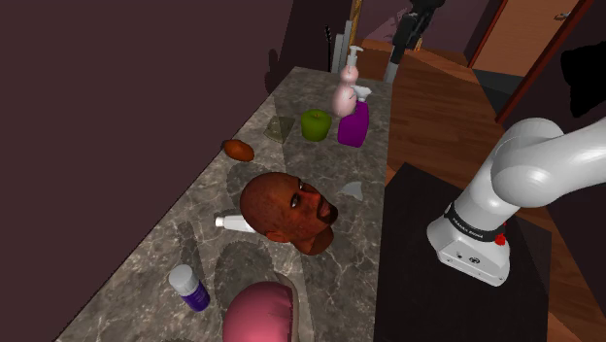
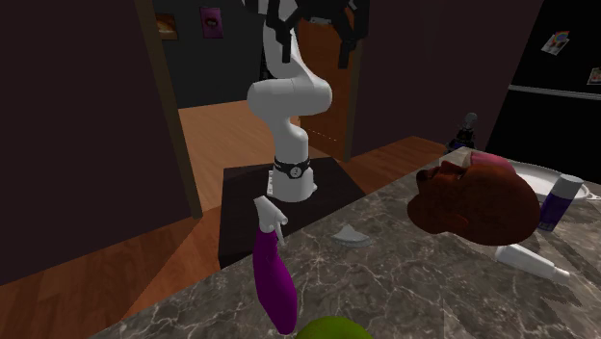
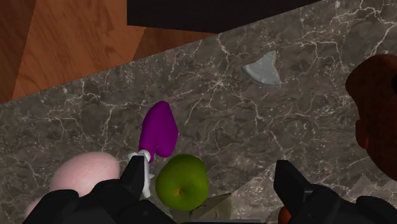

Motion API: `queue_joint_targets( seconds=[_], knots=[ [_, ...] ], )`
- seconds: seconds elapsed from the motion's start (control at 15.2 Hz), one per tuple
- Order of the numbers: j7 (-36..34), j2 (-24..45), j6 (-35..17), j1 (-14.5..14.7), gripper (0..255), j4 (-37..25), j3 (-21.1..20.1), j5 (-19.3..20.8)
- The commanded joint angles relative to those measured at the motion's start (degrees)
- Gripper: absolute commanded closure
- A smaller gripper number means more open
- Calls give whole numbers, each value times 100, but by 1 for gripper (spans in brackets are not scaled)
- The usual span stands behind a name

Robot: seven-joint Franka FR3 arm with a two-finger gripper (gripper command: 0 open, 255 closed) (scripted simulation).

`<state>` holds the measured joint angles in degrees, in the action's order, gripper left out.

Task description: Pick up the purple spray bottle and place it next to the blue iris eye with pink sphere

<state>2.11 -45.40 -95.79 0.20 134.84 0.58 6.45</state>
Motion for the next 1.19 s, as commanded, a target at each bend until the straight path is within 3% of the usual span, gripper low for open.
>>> queue_joint_targets(
  seconds=[0.0, 0.59, 1.12],
  knots=[
    [0, 0, 0, 0, 0, 0, 0, 0],
    [1262, 1063, -1696, 56, 0, 454, 1023, 180],
    [2450, 2436, -2935, 267, 0, 256, 1821, -118]
  ],
)
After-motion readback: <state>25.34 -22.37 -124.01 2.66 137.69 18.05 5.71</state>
